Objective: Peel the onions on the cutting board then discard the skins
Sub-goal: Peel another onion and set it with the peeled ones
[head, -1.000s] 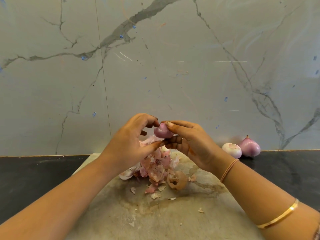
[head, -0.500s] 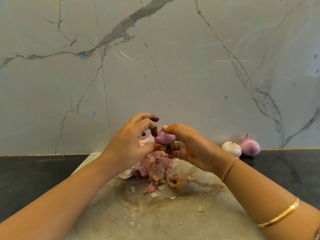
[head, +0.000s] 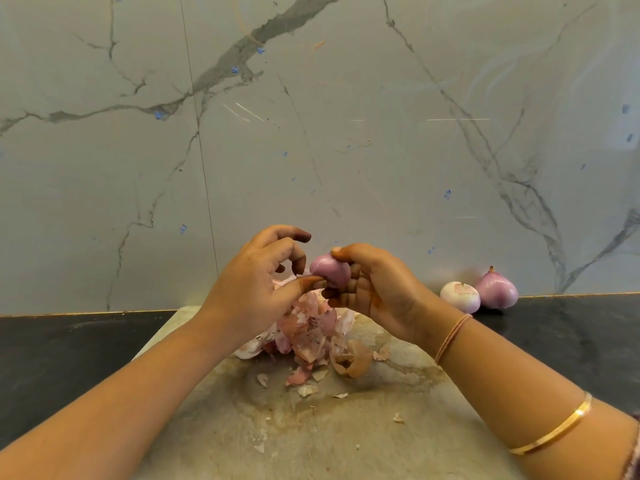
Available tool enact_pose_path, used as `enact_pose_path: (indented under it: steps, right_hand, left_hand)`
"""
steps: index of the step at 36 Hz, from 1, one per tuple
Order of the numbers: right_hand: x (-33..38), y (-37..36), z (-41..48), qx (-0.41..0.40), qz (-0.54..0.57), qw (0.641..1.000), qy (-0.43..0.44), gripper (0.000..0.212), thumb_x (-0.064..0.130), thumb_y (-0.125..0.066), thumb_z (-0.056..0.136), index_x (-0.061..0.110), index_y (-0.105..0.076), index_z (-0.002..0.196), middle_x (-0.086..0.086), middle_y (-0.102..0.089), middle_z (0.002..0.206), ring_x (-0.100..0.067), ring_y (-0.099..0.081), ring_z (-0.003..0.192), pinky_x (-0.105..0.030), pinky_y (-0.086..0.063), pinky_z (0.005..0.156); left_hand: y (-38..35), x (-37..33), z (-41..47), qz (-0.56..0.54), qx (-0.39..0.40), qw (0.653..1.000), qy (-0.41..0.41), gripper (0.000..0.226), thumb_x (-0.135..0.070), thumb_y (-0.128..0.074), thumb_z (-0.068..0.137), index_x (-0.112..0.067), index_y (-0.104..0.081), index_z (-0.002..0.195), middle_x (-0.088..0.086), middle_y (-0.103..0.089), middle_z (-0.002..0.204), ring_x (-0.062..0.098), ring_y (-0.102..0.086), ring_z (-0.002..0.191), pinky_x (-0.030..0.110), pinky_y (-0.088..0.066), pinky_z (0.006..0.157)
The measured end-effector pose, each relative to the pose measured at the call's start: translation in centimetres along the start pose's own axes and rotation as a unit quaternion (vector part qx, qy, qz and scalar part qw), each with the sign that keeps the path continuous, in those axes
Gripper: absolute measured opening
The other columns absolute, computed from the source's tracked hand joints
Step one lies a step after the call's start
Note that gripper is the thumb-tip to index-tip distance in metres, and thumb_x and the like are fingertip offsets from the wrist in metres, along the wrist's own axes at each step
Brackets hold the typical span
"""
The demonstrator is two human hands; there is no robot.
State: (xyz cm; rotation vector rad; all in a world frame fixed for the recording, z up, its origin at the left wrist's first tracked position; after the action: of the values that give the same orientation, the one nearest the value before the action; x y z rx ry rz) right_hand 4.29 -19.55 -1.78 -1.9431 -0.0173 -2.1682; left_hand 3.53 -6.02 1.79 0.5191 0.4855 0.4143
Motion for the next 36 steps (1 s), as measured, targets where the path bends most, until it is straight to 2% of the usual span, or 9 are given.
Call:
enact_pose_path:
  steps: [3,6,9,15,19,21,25,30,36]
  right_hand:
    - [0.0,0.0,0.0,-0.001,0.035,0.999,-0.004,0.035,0.019,-0.048,0.097,-0.004,-0.054,0.124,-0.021,-0.062,0.103,-0.02,-0.063,0.073,-0.025,-0.055,0.061]
    - [-0.2,-0.1,0.0,-0.001,0.061,0.998,-0.012,0.034,0.016,-0.047,0.096,-0.004,-0.053,0.123,-0.023,-0.063,0.104,-0.023,-0.064,0.075,-0.027,-0.056,0.061]
    - [-0.2,0.3,0.0,-0.015,0.08,0.997,-0.007,0.024,0.015,-0.046,0.096,0.001,-0.058,0.111,-0.021,-0.063,0.098,-0.024,-0.064,0.073,-0.027,-0.057,0.062]
    - [0.3,0.7,-0.1,-0.032,0.108,0.994,0.005,0.019,0.013,-0.043,0.094,0.006,-0.059,0.099,-0.019,-0.064,0.091,-0.024,-0.064,0.065,-0.026,-0.056,0.058]
    - [0.3,0.6,-0.1,-0.034,0.115,0.993,0.016,0.019,0.011,-0.04,0.096,0.006,-0.059,0.096,-0.019,-0.063,0.09,-0.023,-0.063,0.062,-0.028,-0.056,0.059]
    - [0.4,0.6,-0.1,-0.033,0.123,0.992,0.022,0.021,0.009,-0.039,0.097,0.006,-0.059,0.095,-0.019,-0.062,0.092,-0.026,-0.064,0.065,-0.03,-0.057,0.059]
    - [0.4,0.2,-0.1,0.0,0.111,0.994,0.013,0.026,0.013,-0.037,0.102,0.005,-0.061,0.11,-0.024,-0.062,0.1,-0.03,-0.066,0.068,-0.032,-0.059,0.06]
    - [0.0,-1.0,-0.4,0.072,0.028,0.997,-0.014,0.027,0.018,-0.048,0.098,0.008,-0.059,0.121,-0.023,-0.063,0.111,-0.024,-0.067,0.074,-0.028,-0.059,0.064]
    - [0.6,-0.9,-0.5,0.054,-0.001,0.998,0.022,0.024,0.01,-0.057,0.094,0.009,-0.059,0.118,-0.024,-0.063,0.113,-0.025,-0.068,0.075,-0.029,-0.059,0.069]
  left_hand:
    - [0.3,0.0,0.1,-0.002,-0.013,1.0,0.016,0.028,-0.059,-0.061,0.072,-0.033,-0.05,0.072,-0.027,-0.048,0.115,-0.005,-0.049,0.109,0.009,-0.044,0.079]
    - [0.4,0.4,0.1,-0.002,-0.01,0.999,0.034,0.023,-0.049,-0.065,0.072,-0.032,-0.05,0.071,-0.027,-0.048,0.114,-0.007,-0.048,0.109,0.007,-0.044,0.077]
    - [0.3,0.8,0.1,0.009,-0.007,0.999,0.047,0.023,-0.036,-0.072,0.076,-0.032,-0.05,0.071,-0.027,-0.048,0.113,-0.007,-0.049,0.107,0.013,-0.046,0.078]
    - [0.3,0.9,0.0,0.015,-0.004,0.997,0.073,0.028,-0.057,-0.059,0.068,-0.03,-0.051,0.07,-0.018,-0.055,0.11,-0.001,-0.054,0.101,0.028,-0.053,0.077]
    - [0.2,0.7,0.0,0.027,0.005,0.997,0.071,0.023,-0.043,-0.069,0.076,-0.027,-0.052,0.072,-0.014,-0.058,0.106,0.007,-0.056,0.099,0.037,-0.054,0.078]
    - [0.1,0.7,-0.1,0.024,0.005,0.997,0.07,0.02,-0.031,-0.071,0.08,-0.024,-0.054,0.073,-0.015,-0.059,0.103,0.006,-0.058,0.095,0.036,-0.054,0.076]
    - [0.4,0.5,-0.1,0.007,-0.022,0.997,0.075,0.02,-0.026,-0.072,0.081,-0.022,-0.055,0.072,-0.012,-0.063,0.096,0.003,-0.059,0.089,0.032,-0.054,0.074]
    - [1.0,0.4,-0.1,-0.019,-0.058,0.994,0.091,0.016,-0.017,-0.073,0.081,-0.017,-0.059,0.074,-0.011,-0.066,0.08,0.001,-0.061,0.073,0.012,-0.047,0.06]
    - [1.3,-0.4,-0.2,-0.016,-0.076,0.994,0.072,0.026,-0.011,-0.07,0.082,-0.024,-0.054,0.068,-0.008,-0.06,0.064,0.003,-0.054,0.06,0.011,-0.041,0.051]
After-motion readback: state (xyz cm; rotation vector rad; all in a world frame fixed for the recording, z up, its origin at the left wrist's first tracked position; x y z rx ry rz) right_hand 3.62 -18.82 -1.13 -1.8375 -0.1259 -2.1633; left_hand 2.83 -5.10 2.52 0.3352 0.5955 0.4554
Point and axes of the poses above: each hand's wrist, its own z-axis towards the middle knuckle, its own y-axis out of the back of the hand, x = y × z, the point moved 7 cm from there along z, towards the middle knuckle
